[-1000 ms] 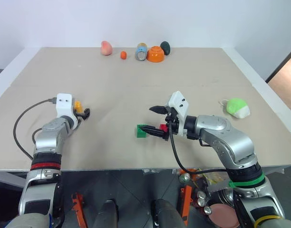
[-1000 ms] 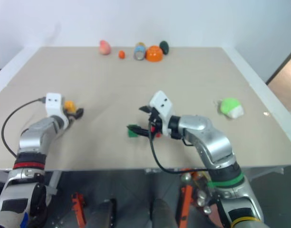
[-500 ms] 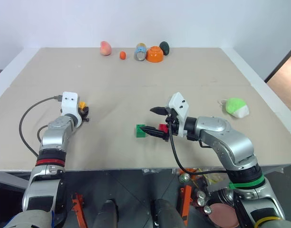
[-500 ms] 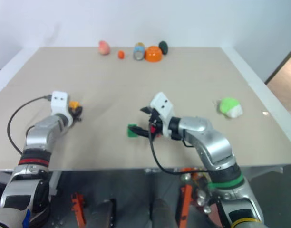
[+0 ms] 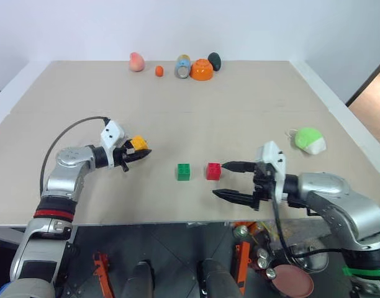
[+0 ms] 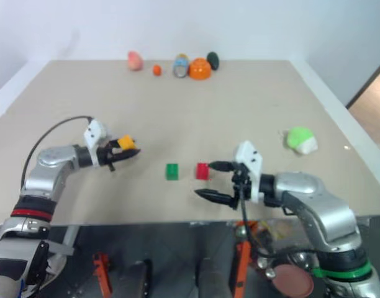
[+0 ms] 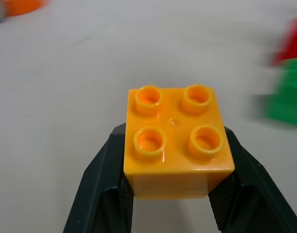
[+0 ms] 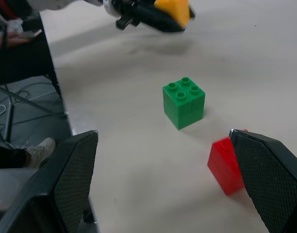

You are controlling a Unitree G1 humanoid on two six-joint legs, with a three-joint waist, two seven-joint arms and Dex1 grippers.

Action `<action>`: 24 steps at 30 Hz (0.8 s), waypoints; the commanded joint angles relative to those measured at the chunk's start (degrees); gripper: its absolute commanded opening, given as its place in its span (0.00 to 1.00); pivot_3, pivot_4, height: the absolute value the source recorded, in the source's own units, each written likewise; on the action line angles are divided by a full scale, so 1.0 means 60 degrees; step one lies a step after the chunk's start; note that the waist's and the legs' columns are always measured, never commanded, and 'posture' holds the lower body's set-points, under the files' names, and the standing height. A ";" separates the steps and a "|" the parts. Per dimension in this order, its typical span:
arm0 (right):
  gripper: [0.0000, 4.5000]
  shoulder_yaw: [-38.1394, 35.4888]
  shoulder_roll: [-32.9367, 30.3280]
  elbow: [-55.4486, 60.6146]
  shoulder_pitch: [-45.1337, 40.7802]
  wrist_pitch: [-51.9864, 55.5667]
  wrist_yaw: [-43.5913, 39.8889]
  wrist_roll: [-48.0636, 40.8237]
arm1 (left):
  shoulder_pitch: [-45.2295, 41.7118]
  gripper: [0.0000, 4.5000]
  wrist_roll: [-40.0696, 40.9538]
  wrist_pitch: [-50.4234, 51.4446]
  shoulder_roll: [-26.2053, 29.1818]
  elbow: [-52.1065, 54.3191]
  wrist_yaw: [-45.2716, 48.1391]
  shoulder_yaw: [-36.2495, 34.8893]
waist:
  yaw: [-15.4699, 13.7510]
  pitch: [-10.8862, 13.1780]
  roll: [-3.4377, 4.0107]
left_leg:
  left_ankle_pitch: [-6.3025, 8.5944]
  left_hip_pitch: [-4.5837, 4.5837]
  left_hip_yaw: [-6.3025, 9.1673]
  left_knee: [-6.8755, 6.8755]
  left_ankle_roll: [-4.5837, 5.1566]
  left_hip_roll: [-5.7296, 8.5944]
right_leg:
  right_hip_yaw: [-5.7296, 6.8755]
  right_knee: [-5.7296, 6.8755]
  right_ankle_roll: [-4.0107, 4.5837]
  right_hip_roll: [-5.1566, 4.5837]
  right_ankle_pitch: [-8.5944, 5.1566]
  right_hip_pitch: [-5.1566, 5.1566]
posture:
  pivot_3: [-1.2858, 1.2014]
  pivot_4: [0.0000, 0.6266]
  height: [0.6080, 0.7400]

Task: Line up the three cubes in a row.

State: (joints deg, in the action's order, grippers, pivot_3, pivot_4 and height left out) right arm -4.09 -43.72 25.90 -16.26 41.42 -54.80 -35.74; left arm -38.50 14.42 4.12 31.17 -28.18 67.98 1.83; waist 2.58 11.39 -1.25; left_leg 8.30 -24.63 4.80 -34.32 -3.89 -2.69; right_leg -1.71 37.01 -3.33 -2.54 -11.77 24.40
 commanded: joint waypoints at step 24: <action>1.00 -0.1274 -0.0634 0.0607 0.0886 -0.0005 0.0522 -0.0640 | -0.2276 0.31 -0.1266 -0.3070 -0.0304 -0.4753 0.3551 0.0885 | -0.0011 0.0002 -0.0003 | 0.0006 -0.0016 -0.0003 -0.0017 0.0013 -0.0002 | -0.0001 0.0000 -0.0006 0.0001 -0.0003 0.0002 | 0.52 0.24 0.99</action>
State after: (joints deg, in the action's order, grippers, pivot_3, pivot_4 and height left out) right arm -9.47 -46.80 27.80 -10.96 42.05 -51.97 -38.54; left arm -50.42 7.07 -12.91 29.20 -56.36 88.75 7.98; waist 2.52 11.40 -1.27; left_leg 8.33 -24.73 4.78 -34.42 -3.81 -2.70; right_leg -1.72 37.01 -3.37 -2.53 -11.79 24.41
